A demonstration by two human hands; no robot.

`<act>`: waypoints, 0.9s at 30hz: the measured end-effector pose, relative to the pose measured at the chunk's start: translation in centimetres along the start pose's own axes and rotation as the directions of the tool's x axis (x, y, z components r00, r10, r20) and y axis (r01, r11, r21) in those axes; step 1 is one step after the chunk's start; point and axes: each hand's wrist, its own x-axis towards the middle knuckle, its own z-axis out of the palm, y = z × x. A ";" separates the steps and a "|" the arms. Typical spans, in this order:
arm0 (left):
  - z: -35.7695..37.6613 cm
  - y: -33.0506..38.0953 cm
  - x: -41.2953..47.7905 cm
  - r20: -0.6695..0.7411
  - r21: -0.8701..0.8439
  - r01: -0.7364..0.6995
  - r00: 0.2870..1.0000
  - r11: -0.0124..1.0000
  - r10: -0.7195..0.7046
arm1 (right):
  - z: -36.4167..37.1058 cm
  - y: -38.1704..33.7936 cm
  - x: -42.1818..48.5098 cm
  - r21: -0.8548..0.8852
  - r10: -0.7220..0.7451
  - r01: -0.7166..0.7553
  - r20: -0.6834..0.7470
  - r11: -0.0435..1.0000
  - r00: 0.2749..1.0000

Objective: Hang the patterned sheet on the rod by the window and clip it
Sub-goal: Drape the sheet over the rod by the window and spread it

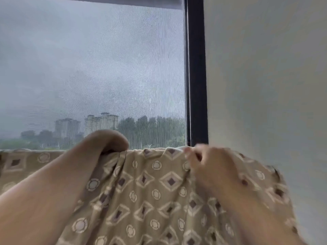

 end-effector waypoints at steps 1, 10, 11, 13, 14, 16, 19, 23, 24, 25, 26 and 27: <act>0.0 0.1 -0.1 -0.001 -0.012 -0.001 1.000 1.000 0.001 | 1.3 -0.4 -2.3 -0.031 0.085 -0.083 0.056 0.996 0.995; 0.1 -1.1 -0.7 -0.085 -0.162 -0.075 0.994 0.984 0.062 | 7.9 -1.2 -3.2 0.715 0.336 -0.416 0.262 0.562 0.905; 0.1 -1.2 -0.9 -0.069 -0.175 -0.070 0.996 0.982 0.059 | 7.5 -1.2 -3.1 0.754 0.343 -0.393 0.235 0.526 0.909; 0.0 -1.4 -1.2 -0.042 -0.236 -0.072 0.997 0.969 0.064 | 6.0 -1.5 -2.5 0.806 0.326 -0.293 0.132 0.514 0.936; -0.1 -1.5 -1.2 -0.039 -0.301 -0.074 0.997 0.951 0.065 | 5.1 -1.7 -1.7 0.828 0.312 -0.233 0.074 0.510 0.947; -0.8 -1.8 -1.1 -0.028 -0.419 -0.098 0.995 0.903 0.095 | 3.1 -1.9 1.0 0.861 0.306 -0.144 -0.015 0.488 0.952; -1.9 -2.2 -1.7 0.048 -0.526 -0.193 0.966 0.828 0.255 | 1.2 -1.7 6.9 0.836 0.300 -0.107 -0.071 0.538 0.951; -1.4 -3.2 -3.1 0.205 -0.632 -0.272 0.844 0.725 0.496 | 3.3 0.0 12.4 0.709 0.266 -0.242 0.079 0.662 0.961; -1.2 -3.5 -3.0 0.190 -0.593 -0.327 0.831 0.735 0.523 | 4.1 0.2 12.9 0.666 0.248 -0.291 0.161 0.687 0.955; -1.0 -3.5 -2.9 0.146 -0.525 -0.390 0.834 0.756 0.532 | 4.7 0.2 13.1 0.600 0.235 -0.349 0.263 0.719 0.936; -0.7 -3.5 -2.5 0.077 -0.472 -0.437 0.844 0.766 0.530 | 4.9 0.2 13.0 0.517 0.202 -0.386 0.377 0.764 0.904; -0.6 -3.5 -2.0 0.001 -0.447 -0.464 0.855 0.765 0.519 | 4.6 0.0 12.7 0.386 0.156 -0.376 0.493 0.842 0.856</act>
